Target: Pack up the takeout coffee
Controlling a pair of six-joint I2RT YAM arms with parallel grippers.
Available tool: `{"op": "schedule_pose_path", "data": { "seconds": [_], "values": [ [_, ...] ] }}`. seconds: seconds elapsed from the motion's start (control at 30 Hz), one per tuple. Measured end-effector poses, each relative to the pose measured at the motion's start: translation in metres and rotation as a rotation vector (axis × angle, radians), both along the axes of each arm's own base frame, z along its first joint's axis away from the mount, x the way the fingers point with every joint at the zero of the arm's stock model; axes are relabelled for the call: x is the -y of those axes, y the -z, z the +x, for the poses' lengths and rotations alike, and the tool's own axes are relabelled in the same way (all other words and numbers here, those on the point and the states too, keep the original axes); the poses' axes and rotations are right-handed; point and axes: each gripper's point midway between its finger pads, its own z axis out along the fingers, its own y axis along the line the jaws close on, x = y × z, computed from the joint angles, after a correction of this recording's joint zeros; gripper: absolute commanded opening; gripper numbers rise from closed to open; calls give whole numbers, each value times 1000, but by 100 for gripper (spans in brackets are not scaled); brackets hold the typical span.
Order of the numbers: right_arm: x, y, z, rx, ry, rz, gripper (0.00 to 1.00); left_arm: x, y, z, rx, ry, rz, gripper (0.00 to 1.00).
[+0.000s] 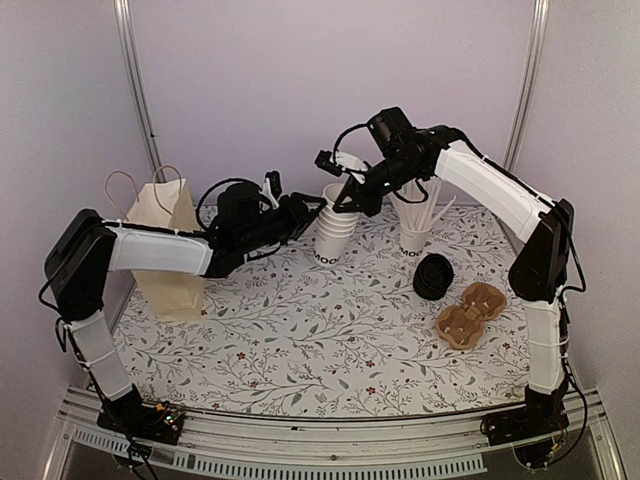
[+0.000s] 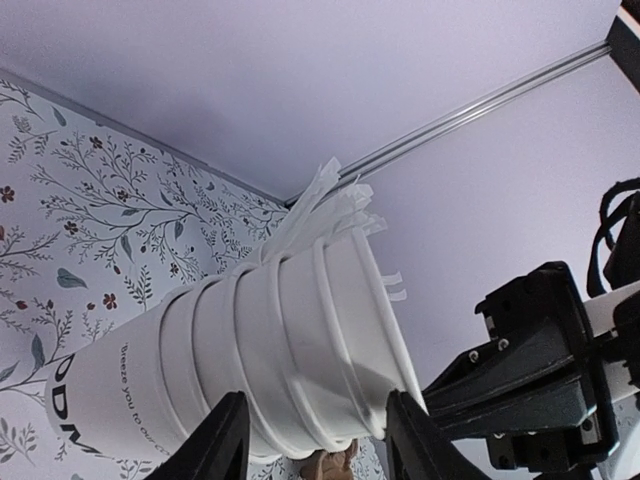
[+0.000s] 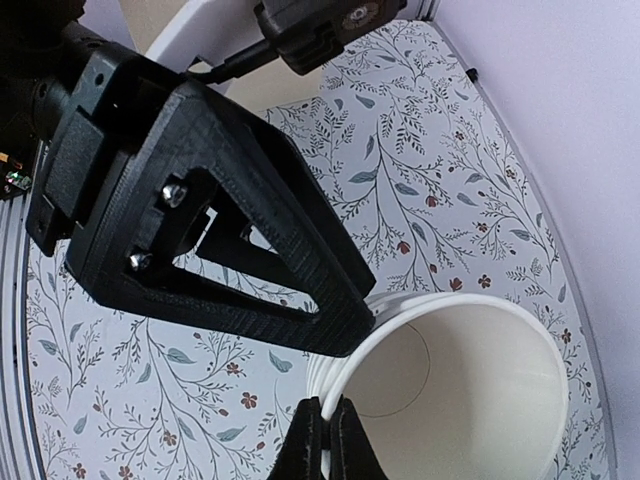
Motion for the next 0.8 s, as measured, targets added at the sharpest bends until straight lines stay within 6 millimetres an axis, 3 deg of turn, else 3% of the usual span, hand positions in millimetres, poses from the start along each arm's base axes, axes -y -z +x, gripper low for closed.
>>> {"op": "schedule_pose_path", "data": {
  "seconds": [0.27, 0.5, 0.63, 0.8],
  "values": [
    [3, 3, 3, 3, 21, -20, 0, 7, 12, 7, -16, 4, -2, 47],
    [11, 11, 14, 34, 64, -68, 0, 16, 21, 20, -52, 1, 2, 39],
    [11, 16, 17, 45, 66, -88, 0, 13, 41, 24, -97, -22, 43, 39],
    [6, 4, 16, 79, 56, -74, 0, 4, 64, 29, -143, -55, 107, 39]
  ]
}}
